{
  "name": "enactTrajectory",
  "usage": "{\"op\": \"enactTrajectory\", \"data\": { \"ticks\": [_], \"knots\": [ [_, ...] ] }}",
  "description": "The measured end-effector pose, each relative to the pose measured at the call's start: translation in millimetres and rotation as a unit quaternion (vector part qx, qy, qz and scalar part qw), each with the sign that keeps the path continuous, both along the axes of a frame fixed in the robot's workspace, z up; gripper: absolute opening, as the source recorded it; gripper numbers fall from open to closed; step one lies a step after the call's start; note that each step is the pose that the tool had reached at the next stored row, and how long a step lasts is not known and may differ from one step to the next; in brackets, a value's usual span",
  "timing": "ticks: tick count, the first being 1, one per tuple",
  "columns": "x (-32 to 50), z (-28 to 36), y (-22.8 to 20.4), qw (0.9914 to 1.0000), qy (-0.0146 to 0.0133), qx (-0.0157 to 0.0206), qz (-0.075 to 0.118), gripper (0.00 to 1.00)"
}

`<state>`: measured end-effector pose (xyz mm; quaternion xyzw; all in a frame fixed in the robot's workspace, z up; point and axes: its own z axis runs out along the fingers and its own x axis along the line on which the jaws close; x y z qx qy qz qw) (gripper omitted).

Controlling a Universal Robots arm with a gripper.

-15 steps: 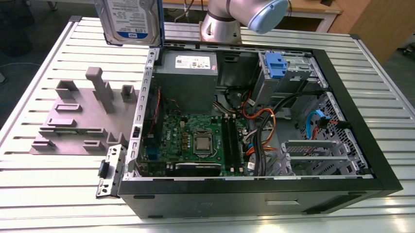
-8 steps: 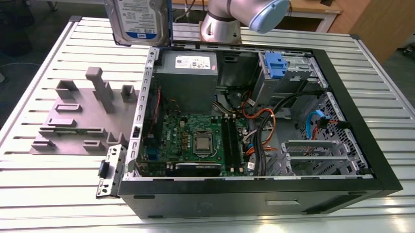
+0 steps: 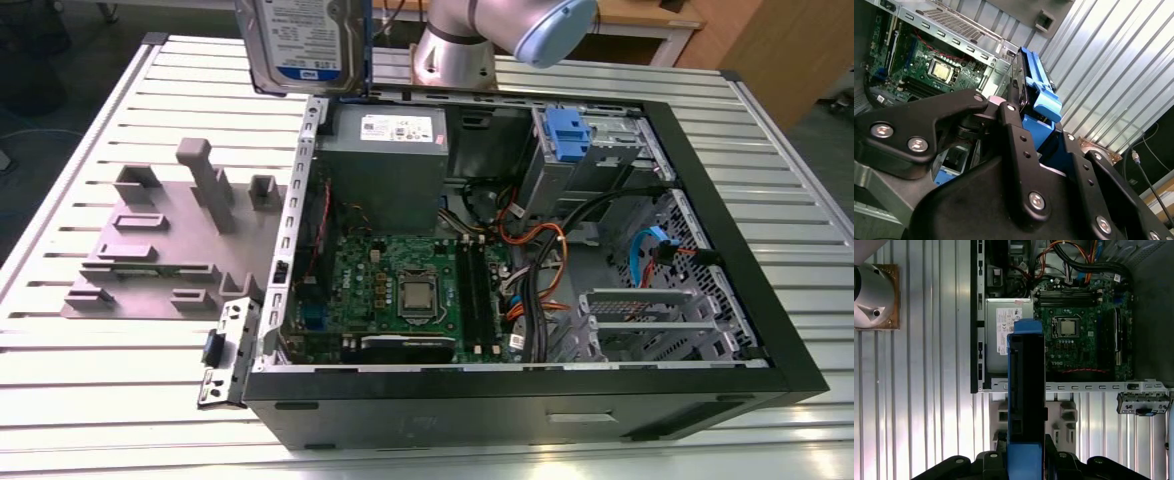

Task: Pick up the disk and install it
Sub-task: 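Pick up the disk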

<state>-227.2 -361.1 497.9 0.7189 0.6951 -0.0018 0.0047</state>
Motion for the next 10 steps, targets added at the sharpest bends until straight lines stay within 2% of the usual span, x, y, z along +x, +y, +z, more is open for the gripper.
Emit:
{"op": "enactTrajectory", "data": {
  "ticks": [10],
  "knots": [
    [17.4, 0.0, 0.0, 1.0, 0.0, 0.0, 0.0, 0.36]
  ]
}}
